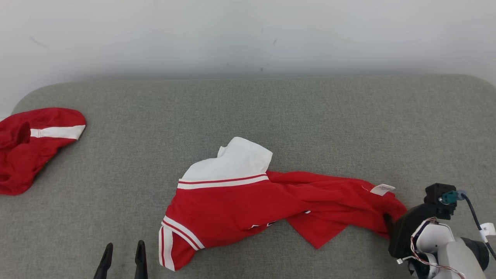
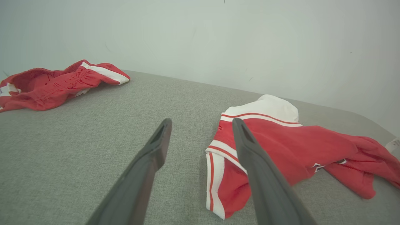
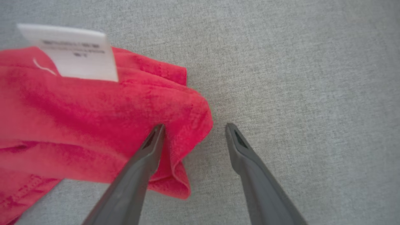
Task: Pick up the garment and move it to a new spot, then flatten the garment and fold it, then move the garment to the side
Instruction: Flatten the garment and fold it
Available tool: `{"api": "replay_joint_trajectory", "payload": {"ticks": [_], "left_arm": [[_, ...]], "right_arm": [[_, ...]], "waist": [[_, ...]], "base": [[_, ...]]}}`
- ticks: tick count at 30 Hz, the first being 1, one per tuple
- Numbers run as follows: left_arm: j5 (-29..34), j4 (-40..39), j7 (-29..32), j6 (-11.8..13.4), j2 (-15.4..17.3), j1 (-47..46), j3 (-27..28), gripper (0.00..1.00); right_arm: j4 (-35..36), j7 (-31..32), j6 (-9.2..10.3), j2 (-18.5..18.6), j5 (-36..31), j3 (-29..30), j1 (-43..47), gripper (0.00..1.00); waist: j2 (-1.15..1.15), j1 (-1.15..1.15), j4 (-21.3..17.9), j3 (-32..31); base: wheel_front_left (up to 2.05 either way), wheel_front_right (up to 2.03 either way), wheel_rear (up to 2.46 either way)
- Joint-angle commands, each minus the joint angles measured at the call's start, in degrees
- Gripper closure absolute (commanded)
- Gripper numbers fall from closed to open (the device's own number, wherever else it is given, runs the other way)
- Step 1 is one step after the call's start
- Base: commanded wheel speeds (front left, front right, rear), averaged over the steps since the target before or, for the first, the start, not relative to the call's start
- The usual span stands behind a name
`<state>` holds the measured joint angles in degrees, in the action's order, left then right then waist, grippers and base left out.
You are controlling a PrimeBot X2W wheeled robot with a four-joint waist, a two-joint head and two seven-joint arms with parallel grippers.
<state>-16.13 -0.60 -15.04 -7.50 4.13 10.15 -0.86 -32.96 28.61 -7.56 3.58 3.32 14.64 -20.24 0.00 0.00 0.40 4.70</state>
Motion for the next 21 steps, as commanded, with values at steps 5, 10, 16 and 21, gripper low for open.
{"api": "replay_joint_trajectory", "payload": {"ticks": [5, 10, 16, 21], "left_arm": [[0.43, -0.24, -0.20, 0.05, 0.16, -0.35, 0.13, 0.00], [0.46, -0.16, -0.20, 0.05, 0.06, -0.58, -0.09, 0.00], [0.35, -0.20, -0.21, 0.05, 0.12, -0.93, -0.23, 0.00], [0.47, -0.15, -0.21, 0.05, 0.01, -1.00, -0.39, 0.00]], "right_arm": [[-1.68, -4.32, 0.14, 0.02, 1.19, -1.64, -1.87, 1.00], [-2.08, -7.29, 0.14, 1.00, 0.91, -2.24, -3.70, 1.00], [0.70, -17.61, 0.14, 2.07, -2.51, -3.56, -7.17, 1.00], [0.14, -23.27, 0.14, 2.46, -6.57, -1.19, -6.26, 1.00]], "waist": [[0.00, 0.00, -0.34, 0.63], [0.00, 0.00, -0.46, 0.80], [0.00, 0.00, -0.19, 1.06], [0.00, 0.00, 0.53, 1.23]], "base": [[0.00, 0.00, 0.00], [0.00, 0.00, 0.00], [0.00, 0.00, 0.00], [0.00, 0.00, 0.00]]}}
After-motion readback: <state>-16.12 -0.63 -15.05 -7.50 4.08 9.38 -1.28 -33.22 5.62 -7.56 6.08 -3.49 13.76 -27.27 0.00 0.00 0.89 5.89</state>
